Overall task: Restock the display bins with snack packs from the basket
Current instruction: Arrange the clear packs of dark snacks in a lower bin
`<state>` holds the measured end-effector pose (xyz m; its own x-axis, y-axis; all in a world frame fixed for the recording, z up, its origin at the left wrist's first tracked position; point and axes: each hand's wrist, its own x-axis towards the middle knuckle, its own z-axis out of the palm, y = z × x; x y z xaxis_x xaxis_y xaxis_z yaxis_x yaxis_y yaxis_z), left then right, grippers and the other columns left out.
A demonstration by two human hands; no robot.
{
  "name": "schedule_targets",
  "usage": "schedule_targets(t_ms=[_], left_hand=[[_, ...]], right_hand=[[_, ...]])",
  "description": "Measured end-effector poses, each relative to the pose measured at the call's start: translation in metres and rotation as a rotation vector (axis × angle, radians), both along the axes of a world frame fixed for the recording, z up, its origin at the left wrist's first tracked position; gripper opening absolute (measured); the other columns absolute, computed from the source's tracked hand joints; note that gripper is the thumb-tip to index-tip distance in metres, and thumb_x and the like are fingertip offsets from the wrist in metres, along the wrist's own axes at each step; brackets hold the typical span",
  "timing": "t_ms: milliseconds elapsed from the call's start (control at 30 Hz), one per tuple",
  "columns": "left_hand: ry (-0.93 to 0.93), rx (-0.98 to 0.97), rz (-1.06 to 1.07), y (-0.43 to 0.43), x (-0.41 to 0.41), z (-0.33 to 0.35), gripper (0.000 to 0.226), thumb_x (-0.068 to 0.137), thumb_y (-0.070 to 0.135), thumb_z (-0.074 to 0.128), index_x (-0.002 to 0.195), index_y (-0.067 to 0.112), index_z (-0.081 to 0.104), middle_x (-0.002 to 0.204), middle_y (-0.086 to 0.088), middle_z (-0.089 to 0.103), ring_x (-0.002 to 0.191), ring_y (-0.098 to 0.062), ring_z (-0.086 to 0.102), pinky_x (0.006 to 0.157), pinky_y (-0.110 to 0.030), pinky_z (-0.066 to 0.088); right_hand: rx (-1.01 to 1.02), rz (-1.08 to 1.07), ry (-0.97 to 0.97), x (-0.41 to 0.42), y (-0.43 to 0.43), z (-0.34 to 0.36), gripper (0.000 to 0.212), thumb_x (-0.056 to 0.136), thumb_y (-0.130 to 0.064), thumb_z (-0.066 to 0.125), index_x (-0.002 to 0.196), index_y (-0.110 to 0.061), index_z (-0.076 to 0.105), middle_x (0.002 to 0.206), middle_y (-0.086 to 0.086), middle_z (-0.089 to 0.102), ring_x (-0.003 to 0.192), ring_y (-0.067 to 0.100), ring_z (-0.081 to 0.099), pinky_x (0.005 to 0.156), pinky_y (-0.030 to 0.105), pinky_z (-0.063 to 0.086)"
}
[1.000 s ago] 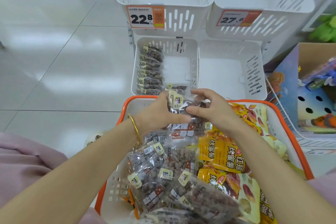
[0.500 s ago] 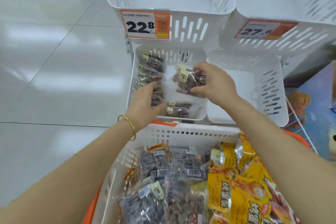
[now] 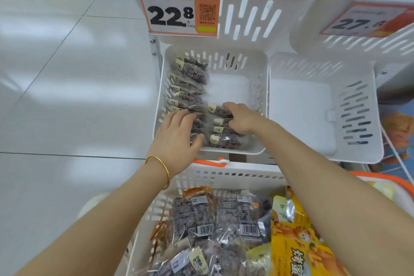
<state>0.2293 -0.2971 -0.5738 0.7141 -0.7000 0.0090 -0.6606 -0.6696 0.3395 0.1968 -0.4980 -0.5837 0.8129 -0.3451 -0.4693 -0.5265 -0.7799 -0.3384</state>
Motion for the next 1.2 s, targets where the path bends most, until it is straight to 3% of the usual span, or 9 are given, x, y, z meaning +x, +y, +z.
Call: schedule_targets(t_ms=[167, 400, 567, 700, 833, 967, 1033, 1133, 1200], left_hand=[[-0.014, -0.017, 0.001, 0.0, -0.002, 0.001, 0.052, 0.094, 0.039, 0.044, 0.139, 0.015, 0.038, 0.146, -0.003, 0.036, 0.138, -0.022, 0.022, 0.115, -0.035, 0.019], [-0.049, -0.046, -0.004, 0.006, -0.006, 0.012, 0.046, 0.093, 0.03, 0.049, 0.134, 0.009, 0.045, 0.141, -0.008, 0.043, 0.135, -0.025, 0.028, 0.114, -0.035, 0.021], [-0.109, -0.125, -0.051, 0.024, -0.037, 0.038, 0.036, 0.091, 0.017, 0.053, 0.125, 0.004, 0.053, 0.131, -0.013, 0.051, 0.127, -0.031, 0.038, 0.108, -0.036, 0.027], [-0.111, -0.104, -0.149, 0.044, -0.081, 0.041, 0.034, 0.087, 0.01, 0.056, 0.12, 0.004, 0.057, 0.129, -0.013, 0.053, 0.124, -0.033, 0.042, 0.105, -0.041, 0.034], [-0.115, -0.008, -0.244, 0.062, -0.115, 0.045, 0.028, 0.087, 0.009, 0.056, 0.115, 0.006, 0.061, 0.132, -0.014, 0.052, 0.125, -0.034, 0.042, 0.106, -0.039, 0.028], [-0.048, 0.078, -0.326, 0.07, -0.125, 0.055, 0.027, 0.091, 0.014, 0.052, 0.116, 0.011, 0.061, 0.138, -0.009, 0.046, 0.131, -0.027, 0.034, 0.109, -0.029, 0.014], [-0.023, 0.105, -0.31, 0.072, -0.124, 0.062, 0.027, 0.091, 0.016, 0.051, 0.116, 0.014, 0.062, 0.14, -0.006, 0.045, 0.132, -0.025, 0.031, 0.11, -0.03, 0.014], [-0.009, 0.1, -0.281, 0.075, -0.123, 0.068, 0.026, 0.092, 0.016, 0.05, 0.115, 0.017, 0.062, 0.137, -0.003, 0.048, 0.13, -0.024, 0.033, 0.11, -0.031, 0.016], [0.034, 0.095, -0.253, 0.076, -0.122, 0.066, 0.025, 0.092, 0.017, 0.05, 0.114, 0.018, 0.062, 0.135, -0.003, 0.049, 0.129, -0.023, 0.035, 0.109, -0.031, 0.017]], right_hand=[[0.087, -0.162, -0.124, -0.002, 0.015, 0.002, 0.05, 0.095, -0.019, 0.039, 0.144, -0.019, 0.029, 0.143, 0.016, 0.03, 0.122, 0.038, 0.043, 0.097, 0.037, 0.037], [-0.041, -0.11, -0.171, -0.031, 0.029, 0.025, 0.05, 0.095, -0.015, 0.039, 0.144, -0.014, 0.027, 0.144, 0.017, 0.029, 0.124, 0.04, 0.04, 0.102, 0.042, 0.036], [0.097, -0.082, -0.353, -0.115, 0.049, 0.09, 0.045, 0.093, -0.006, 0.042, 0.137, -0.015, 0.044, 0.141, 0.009, 0.042, 0.125, 0.026, 0.044, 0.098, 0.028, 0.034], [0.248, -0.067, -0.272, -0.189, 0.076, 0.093, 0.034, 0.088, 0.002, 0.048, 0.114, -0.013, 0.063, 0.114, 0.008, 0.064, 0.107, 0.023, 0.059, 0.092, 0.035, 0.047], [0.146, 0.065, -0.09, -0.218, 0.106, 0.059, 0.036, 0.09, -0.007, 0.055, 0.125, -0.012, 0.058, 0.128, 0.008, 0.059, 0.117, 0.022, 0.055, 0.098, 0.033, 0.044], [0.078, 0.355, 0.029, -0.213, 0.125, 0.038, 0.088, 0.081, -0.044, 0.069, 0.15, -0.02, 0.019, 0.155, 0.006, 0.024, 0.14, 0.025, 0.026, 0.113, 0.04, 0.029], [0.084, 0.399, 0.076, -0.207, 0.129, 0.035, 0.103, 0.074, -0.05, 0.074, 0.151, -0.023, 0.013, 0.157, 0.005, 0.017, 0.143, 0.026, 0.021, 0.114, 0.045, 0.027], [0.038, 0.372, 0.061, -0.199, 0.132, 0.039, 0.096, 0.07, -0.041, 0.08, 0.146, -0.014, 0.027, 0.144, 0.011, 0.036, 0.131, 0.029, 0.037, 0.105, 0.037, 0.037], [0.044, 0.376, 0.064, -0.198, 0.13, 0.042, 0.07, 0.07, -0.039, 0.081, 0.125, -0.008, 0.05, 0.119, 0.011, 0.053, 0.11, 0.027, 0.052, 0.087, 0.034, 0.045]])
